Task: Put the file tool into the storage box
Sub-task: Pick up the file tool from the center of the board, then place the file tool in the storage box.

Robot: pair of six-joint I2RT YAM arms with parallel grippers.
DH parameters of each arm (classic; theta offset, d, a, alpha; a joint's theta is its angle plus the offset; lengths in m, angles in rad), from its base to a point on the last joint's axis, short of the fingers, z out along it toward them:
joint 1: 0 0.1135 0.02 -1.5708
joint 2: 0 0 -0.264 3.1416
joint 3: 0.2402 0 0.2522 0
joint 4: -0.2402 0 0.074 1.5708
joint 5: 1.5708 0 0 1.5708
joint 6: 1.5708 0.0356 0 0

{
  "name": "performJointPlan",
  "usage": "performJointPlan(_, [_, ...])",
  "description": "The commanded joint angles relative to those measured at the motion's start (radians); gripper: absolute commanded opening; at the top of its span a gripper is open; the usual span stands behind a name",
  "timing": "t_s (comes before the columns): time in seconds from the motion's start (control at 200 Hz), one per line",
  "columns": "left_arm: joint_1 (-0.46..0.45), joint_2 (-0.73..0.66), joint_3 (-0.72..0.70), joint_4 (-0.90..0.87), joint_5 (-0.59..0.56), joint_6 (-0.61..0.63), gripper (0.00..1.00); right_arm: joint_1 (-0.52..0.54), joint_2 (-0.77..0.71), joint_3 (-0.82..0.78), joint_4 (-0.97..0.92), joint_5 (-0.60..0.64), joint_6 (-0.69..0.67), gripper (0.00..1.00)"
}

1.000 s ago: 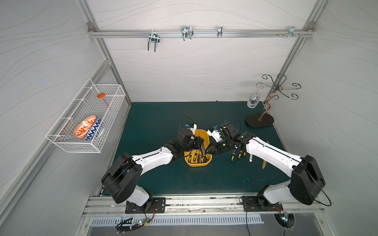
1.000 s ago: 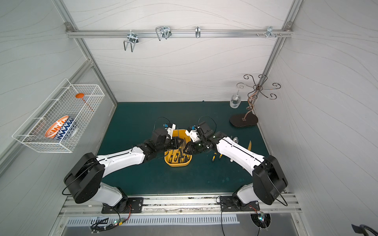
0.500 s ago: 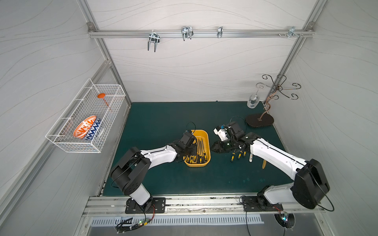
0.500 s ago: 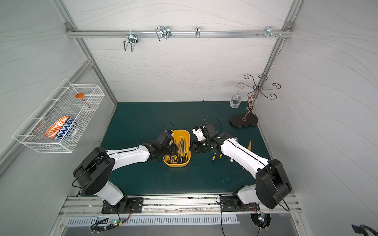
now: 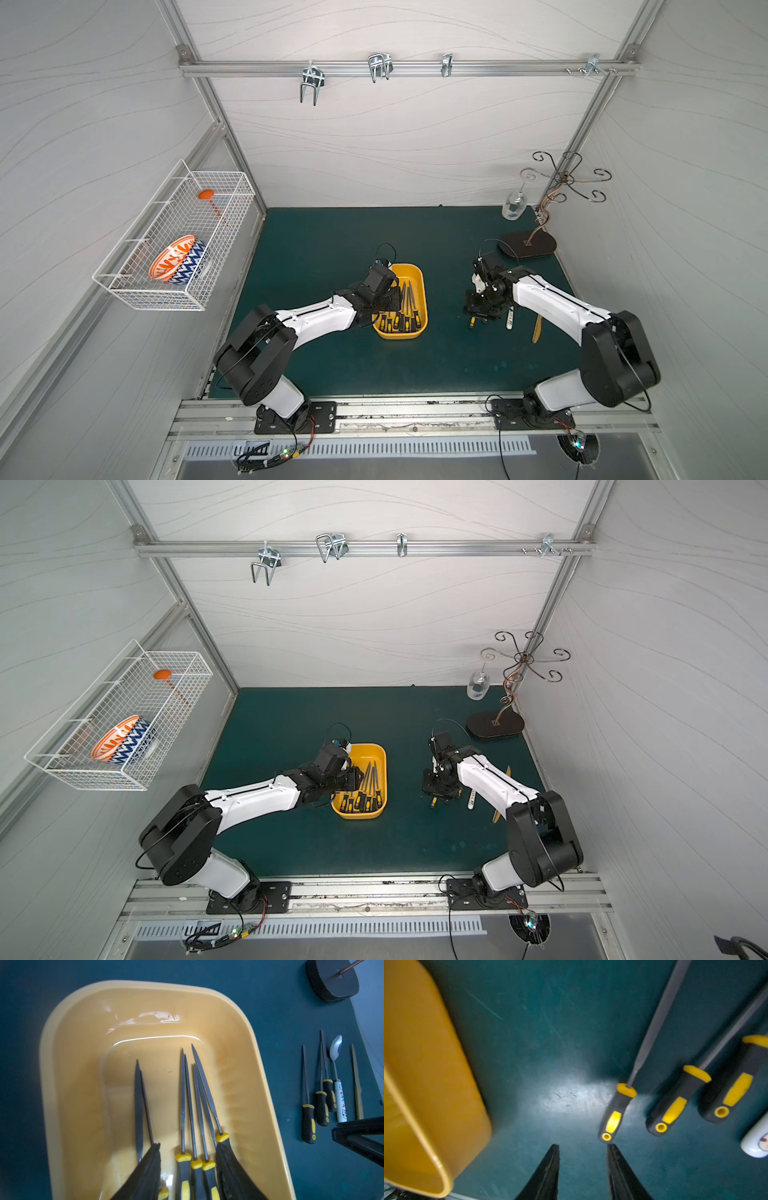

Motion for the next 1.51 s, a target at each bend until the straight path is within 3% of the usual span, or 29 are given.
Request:
performJointPlan(0.0, [-0.002,-0.027,0.004,0.049,-0.014,-0.005,0.5,-0.007,0.04,-0.005,-0.033,0.021,-0.003,0.42])
performJointPlan(0.365, [-0.002,-0.065,-0.017,0.077,-0.006,-0.01,0.6,-0.003,0.148,-0.04,0.03,0.001,0.008,0.4])
performJointPlan(0.425, [-0.003,-0.074,-0.025,0.086,-0.006,-0.012,0.64,0.004,0.157,-0.04,0.038,-0.003,0.006,0.34])
performJointPlan(0.53, [-0.002,-0.09,-0.042,0.115,0.001,-0.018,0.7,0.044,0.158,-0.024,0.045,-0.012,-0.006,0.12])
performJointPlan(0.63, [-0.002,-0.096,-0.042,0.129,0.025,-0.015,0.72,0.095,0.114,-0.007,0.08,-0.045,-0.015,0.05])
performJointPlan(0.88, [0.011,-0.14,-0.05,0.217,0.134,-0.037,0.81,0.153,-0.057,0.05,0.171,-0.256,-0.025,0.05])
performJointPlan(1.081, [0.017,-0.161,-0.05,0.293,0.208,-0.085,0.81,0.176,-0.088,0.09,0.209,-0.402,-0.036,0.05])
performJointPlan(1.501, [0.03,-0.118,-0.084,0.388,0.264,-0.155,0.79,0.274,-0.046,0.158,0.203,-0.438,-0.11,0.05])
